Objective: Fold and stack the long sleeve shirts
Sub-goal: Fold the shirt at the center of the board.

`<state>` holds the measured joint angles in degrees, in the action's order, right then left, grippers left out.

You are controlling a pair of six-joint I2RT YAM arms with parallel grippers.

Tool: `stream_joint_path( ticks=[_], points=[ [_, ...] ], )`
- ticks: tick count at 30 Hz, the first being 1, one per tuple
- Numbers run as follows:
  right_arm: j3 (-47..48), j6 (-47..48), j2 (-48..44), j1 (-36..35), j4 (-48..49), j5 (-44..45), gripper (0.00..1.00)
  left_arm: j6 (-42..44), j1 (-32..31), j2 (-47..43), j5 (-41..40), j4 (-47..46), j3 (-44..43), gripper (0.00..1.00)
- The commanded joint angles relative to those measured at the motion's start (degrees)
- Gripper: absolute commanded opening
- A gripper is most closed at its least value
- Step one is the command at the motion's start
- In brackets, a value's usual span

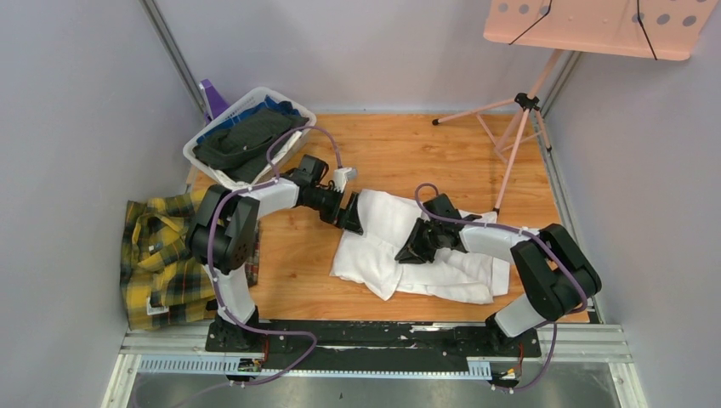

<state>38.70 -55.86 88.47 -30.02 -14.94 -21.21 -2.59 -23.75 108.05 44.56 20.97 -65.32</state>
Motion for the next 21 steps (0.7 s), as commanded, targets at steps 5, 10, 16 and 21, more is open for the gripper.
stream_joint_path(
  ticks=[5, 10, 16, 21],
  points=[
    [-3.30, -2.24, 1.32, -1.01, 3.50, 0.90, 0.14, -1.87, -1.54, -1.49, -6.03, -2.98, 6.19, 0.92],
    [-0.42, -7.61, 5.13, -7.41, 11.02, -0.24, 0.14, 1.57, -1.02, -5.32, -17.68, 0.60, 3.46, 0.25],
    [7.72, -9.36, 6.25, -13.52, 13.02, 2.56, 0.29, 12.69, 2.78, -15.85, -30.77, 11.73, -3.99, 0.00],
    [4.56, -6.40, -5.88, -12.15, 9.91, 9.62, 0.40, 16.74, 4.82, -19.55, -34.36, 19.31, -11.86, 0.00]
  ],
)
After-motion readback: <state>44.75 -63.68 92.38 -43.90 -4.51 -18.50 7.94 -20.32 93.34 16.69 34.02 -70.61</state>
